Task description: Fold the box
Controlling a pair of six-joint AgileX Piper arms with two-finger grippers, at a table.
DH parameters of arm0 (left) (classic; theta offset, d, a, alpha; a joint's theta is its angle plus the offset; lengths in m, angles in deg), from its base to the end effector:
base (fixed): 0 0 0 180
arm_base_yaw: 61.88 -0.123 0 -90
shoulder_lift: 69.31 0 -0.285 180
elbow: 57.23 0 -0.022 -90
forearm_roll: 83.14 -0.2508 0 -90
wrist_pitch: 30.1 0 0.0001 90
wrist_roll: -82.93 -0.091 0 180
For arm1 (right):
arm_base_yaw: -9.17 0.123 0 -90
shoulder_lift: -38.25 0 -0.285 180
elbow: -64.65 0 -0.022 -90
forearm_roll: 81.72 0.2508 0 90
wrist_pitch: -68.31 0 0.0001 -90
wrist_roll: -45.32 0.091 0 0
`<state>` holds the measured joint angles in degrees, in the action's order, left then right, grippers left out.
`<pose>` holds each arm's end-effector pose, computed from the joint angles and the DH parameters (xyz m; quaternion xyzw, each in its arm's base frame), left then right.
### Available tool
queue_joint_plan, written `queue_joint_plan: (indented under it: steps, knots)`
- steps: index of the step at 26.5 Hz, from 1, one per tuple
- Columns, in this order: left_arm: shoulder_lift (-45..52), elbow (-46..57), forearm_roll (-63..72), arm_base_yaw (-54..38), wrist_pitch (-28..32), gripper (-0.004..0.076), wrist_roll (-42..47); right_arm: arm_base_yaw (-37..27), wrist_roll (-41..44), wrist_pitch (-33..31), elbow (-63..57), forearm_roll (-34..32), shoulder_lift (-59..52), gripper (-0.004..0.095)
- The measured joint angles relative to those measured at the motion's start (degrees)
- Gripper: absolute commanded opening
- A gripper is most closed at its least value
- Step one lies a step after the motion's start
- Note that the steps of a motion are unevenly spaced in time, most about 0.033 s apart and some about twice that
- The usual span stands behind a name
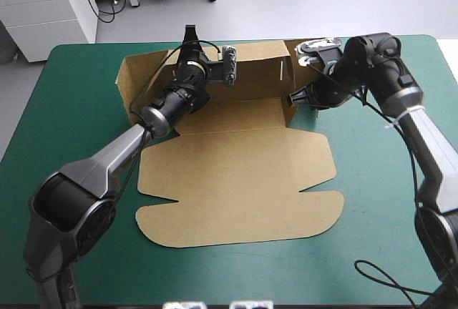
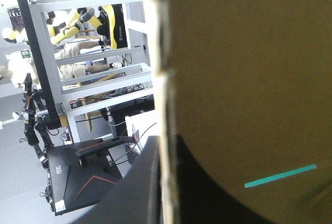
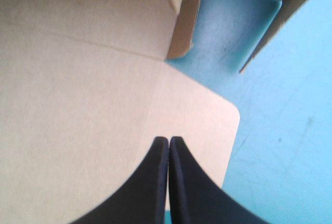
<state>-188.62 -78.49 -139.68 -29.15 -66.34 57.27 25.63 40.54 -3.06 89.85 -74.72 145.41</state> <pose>0.4107 -0.2106 0.3185 0.6082 0.5898 0.3845 0.3665 0.3519 0.1149 0.3714 -0.1735 0.9556 0.0839 0.2228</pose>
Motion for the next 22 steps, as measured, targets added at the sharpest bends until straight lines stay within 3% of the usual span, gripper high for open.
queue_joint_plan:
  steps: [6, 12, 22]
  knots:
    - [0.0, 0.0, 0.0, 0.0, 0.0, -0.0008, 0.0, 0.0, -2.2, 3.6, -15.5, 2.4, -14.4, 0.0]
    - [0.0, 0.0, 0.0, 0.0, 0.0, -0.0008, 0.0, 0.0, -2.0, 10.5, -18.2, 0.7, -24.6, 0.0]
    - [0.0, 0.0, 0.0, 0.0, -0.1, -0.0008, 0.0, 0.0, -0.4, 22.6, -17.8, 0.6, -21.0, 0.0]
